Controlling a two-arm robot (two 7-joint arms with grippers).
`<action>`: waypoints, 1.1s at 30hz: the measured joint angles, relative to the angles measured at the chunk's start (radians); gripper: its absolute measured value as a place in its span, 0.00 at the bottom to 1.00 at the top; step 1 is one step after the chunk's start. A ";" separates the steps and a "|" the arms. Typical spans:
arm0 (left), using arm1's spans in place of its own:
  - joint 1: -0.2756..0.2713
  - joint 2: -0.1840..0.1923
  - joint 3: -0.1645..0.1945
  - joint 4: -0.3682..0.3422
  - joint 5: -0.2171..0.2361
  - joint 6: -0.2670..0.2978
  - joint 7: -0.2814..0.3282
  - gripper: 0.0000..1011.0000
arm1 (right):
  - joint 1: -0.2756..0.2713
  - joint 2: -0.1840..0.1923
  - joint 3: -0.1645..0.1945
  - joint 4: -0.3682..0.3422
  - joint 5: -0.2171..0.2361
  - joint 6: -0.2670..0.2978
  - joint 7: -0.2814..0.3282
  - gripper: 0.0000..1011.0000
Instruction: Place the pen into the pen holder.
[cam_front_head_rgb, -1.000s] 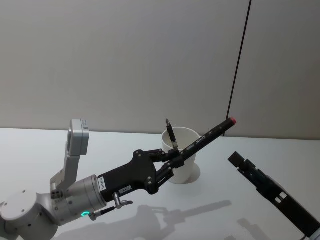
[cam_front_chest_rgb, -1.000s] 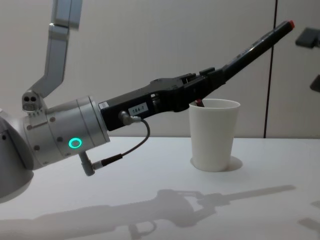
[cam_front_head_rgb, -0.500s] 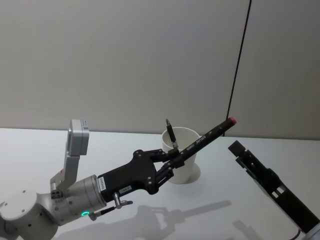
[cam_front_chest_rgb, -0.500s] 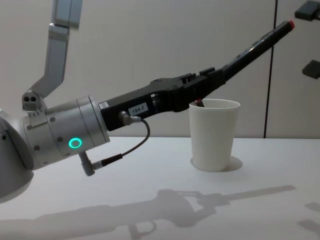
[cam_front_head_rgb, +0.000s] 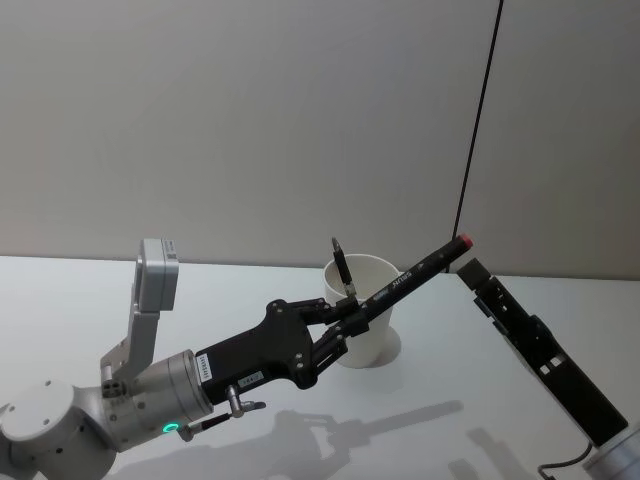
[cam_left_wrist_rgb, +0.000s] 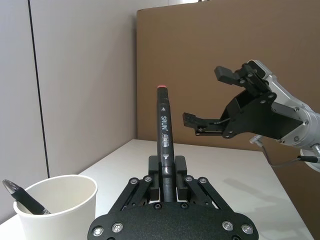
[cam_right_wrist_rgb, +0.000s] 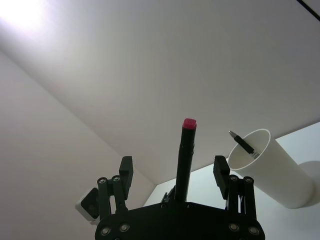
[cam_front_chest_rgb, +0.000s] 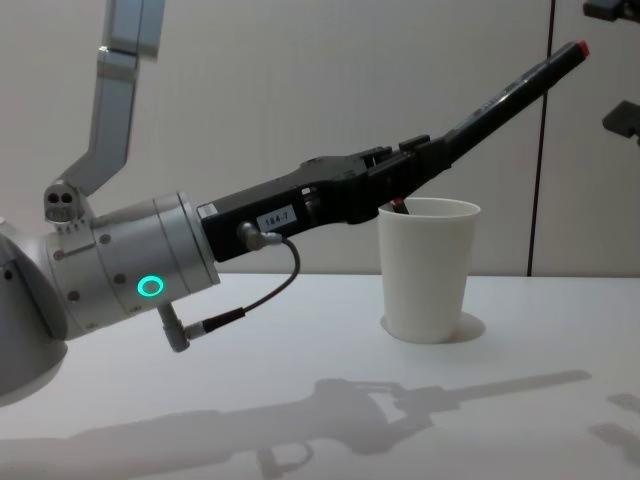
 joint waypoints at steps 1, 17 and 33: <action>0.000 0.000 0.000 0.000 0.000 0.000 0.000 0.19 | 0.000 0.000 0.000 0.000 0.000 0.000 0.000 0.99; 0.000 0.000 0.000 0.000 0.000 0.000 0.000 0.19 | 0.058 -0.007 -0.045 0.036 -0.059 -0.043 -0.049 0.99; 0.000 0.000 0.000 0.000 0.000 0.000 0.000 0.19 | 0.090 -0.020 -0.080 0.050 -0.096 -0.076 -0.104 0.99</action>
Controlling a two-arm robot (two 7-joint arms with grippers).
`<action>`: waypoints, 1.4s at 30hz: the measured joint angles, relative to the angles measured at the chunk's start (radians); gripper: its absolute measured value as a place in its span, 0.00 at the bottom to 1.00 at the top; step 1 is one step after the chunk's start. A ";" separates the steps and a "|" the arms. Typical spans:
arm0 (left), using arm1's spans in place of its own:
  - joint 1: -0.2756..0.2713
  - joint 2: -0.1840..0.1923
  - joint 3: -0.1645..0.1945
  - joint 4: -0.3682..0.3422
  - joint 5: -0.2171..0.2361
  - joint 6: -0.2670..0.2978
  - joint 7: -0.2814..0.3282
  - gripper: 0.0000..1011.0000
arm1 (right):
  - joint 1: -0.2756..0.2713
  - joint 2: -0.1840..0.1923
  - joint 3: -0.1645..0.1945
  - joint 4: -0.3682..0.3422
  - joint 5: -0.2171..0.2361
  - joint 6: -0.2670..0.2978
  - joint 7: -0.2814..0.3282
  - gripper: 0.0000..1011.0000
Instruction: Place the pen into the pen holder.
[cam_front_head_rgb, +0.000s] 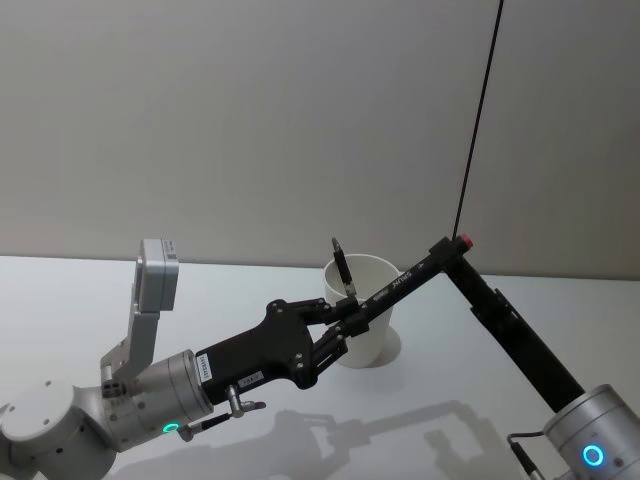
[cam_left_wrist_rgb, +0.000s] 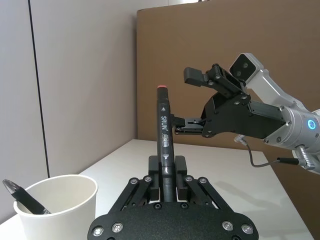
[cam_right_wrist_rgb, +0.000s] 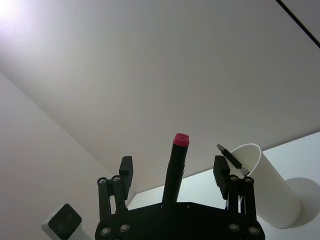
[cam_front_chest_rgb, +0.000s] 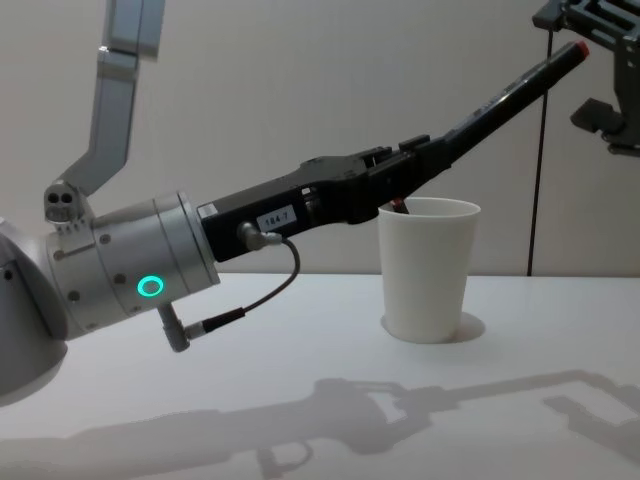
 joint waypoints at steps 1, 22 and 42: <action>0.000 0.000 0.000 0.000 0.000 0.000 0.000 0.19 | 0.000 0.000 -0.001 0.000 -0.001 -0.001 -0.002 0.99; 0.000 0.000 0.000 0.000 0.000 0.000 0.000 0.19 | 0.006 0.004 -0.027 -0.003 0.000 -0.016 -0.023 0.99; 0.000 0.000 0.000 0.000 0.000 0.000 0.000 0.19 | 0.009 0.003 -0.039 -0.007 -0.017 -0.039 -0.059 0.72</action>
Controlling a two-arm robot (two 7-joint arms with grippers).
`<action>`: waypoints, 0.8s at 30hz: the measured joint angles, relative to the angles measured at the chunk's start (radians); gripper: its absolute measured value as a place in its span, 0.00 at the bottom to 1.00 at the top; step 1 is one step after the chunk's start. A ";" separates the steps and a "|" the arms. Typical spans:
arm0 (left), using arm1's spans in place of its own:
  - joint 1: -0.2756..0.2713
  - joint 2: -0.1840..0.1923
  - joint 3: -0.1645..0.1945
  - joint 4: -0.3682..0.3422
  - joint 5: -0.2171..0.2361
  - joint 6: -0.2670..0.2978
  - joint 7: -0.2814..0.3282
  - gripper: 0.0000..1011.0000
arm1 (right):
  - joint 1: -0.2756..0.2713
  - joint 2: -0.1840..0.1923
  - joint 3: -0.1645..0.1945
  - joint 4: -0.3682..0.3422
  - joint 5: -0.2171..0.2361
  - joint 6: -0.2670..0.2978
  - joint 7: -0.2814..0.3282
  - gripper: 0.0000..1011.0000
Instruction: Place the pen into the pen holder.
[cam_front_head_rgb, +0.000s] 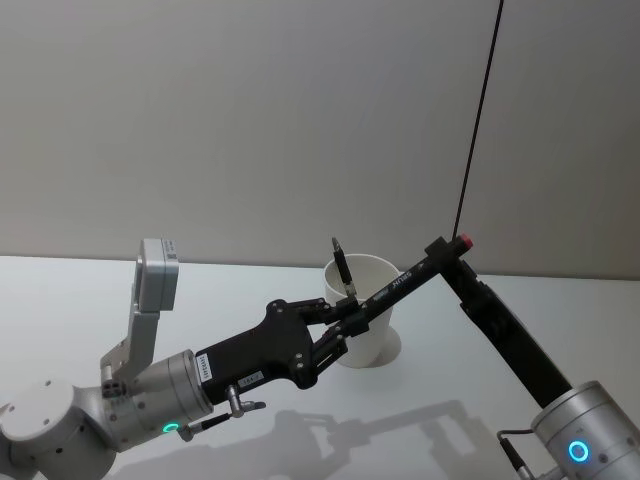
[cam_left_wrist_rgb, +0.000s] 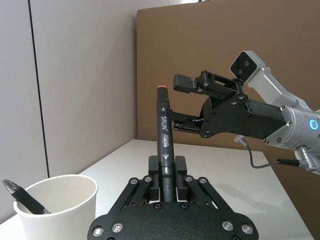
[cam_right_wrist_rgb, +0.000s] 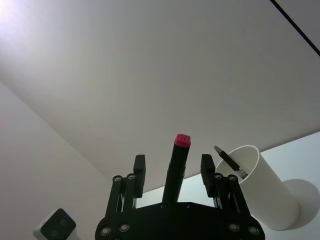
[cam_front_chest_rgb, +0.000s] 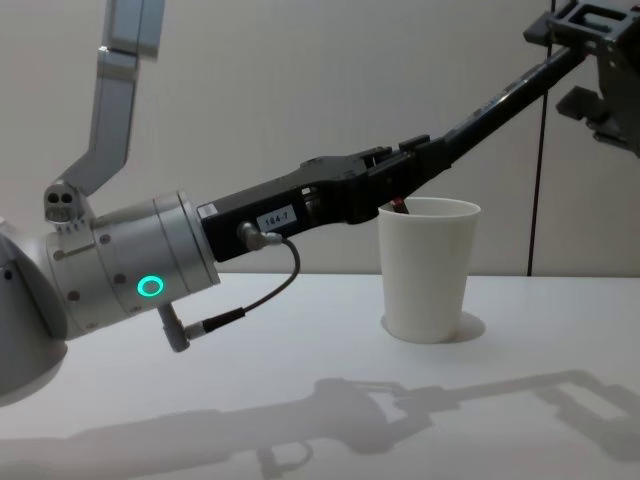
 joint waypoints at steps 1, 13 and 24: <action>0.000 0.000 0.000 0.000 0.000 0.000 0.000 0.19 | 0.000 0.000 0.000 0.000 0.000 0.000 -0.001 0.72; 0.000 0.000 0.000 0.000 0.000 0.000 0.000 0.19 | 0.001 0.000 -0.002 -0.001 -0.003 -0.004 -0.006 0.29; 0.000 0.000 0.000 0.000 0.000 0.000 0.000 0.19 | 0.001 0.000 -0.003 -0.001 -0.004 -0.005 -0.008 0.00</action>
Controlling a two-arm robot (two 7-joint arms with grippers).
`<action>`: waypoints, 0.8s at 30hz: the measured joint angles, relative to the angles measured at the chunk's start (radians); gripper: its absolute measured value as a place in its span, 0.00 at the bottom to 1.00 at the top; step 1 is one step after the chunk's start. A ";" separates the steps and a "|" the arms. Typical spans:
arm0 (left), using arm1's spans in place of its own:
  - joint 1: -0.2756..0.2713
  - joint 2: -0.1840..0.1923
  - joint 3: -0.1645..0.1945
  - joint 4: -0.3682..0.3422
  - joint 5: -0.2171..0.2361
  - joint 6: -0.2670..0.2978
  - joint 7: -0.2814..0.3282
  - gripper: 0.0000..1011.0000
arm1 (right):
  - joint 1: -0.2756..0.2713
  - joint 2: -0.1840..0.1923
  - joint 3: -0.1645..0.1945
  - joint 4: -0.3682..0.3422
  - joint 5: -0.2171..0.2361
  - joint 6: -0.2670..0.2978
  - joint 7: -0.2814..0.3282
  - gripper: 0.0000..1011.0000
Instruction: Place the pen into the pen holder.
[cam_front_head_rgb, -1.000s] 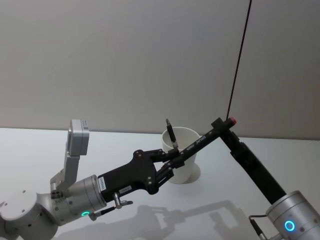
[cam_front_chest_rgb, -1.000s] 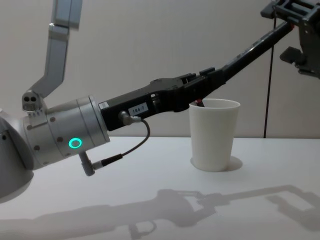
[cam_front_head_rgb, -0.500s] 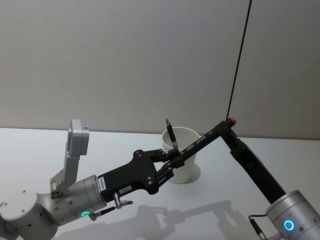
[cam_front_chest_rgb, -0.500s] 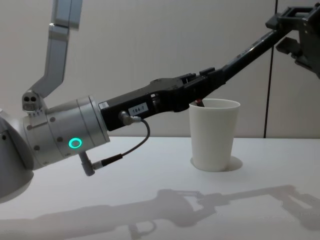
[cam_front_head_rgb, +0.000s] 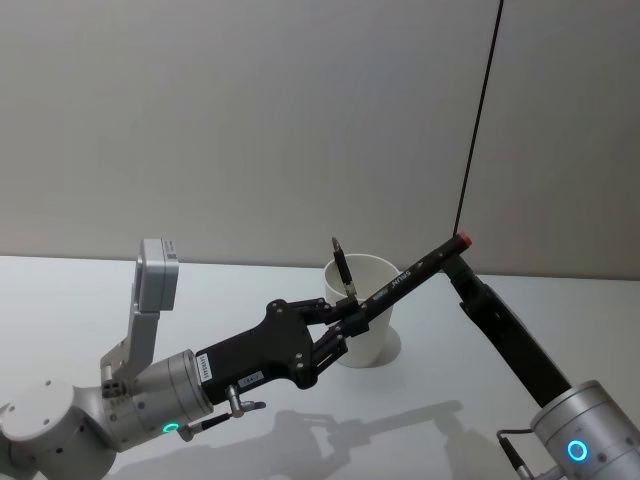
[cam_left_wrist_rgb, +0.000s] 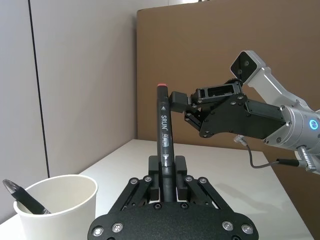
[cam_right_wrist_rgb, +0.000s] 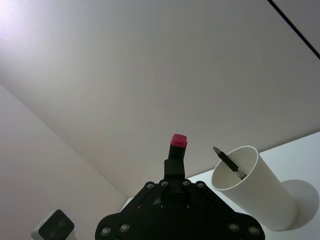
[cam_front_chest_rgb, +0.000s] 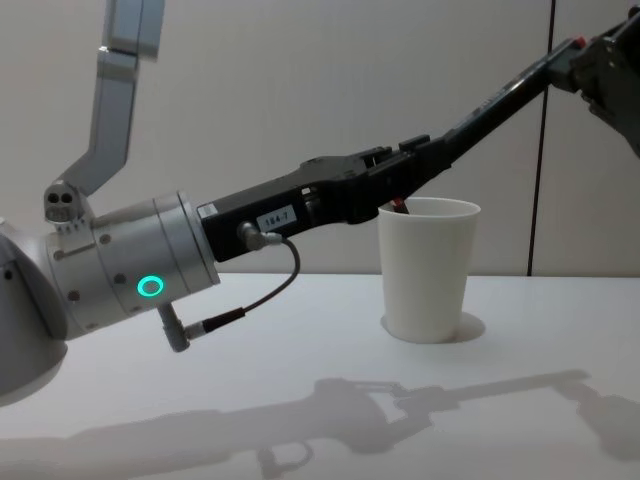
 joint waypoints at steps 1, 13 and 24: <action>0.000 0.000 0.000 0.000 0.000 0.000 0.000 0.19 | 0.000 0.000 0.000 0.000 0.000 0.000 0.000 0.00; 0.000 0.000 0.000 0.000 0.000 0.000 0.000 0.19 | 0.000 0.000 0.000 0.000 0.000 -0.001 -0.001 0.00; 0.000 0.000 0.000 0.000 0.000 0.000 0.000 0.19 | 0.000 0.000 0.000 0.000 0.000 -0.001 -0.001 0.08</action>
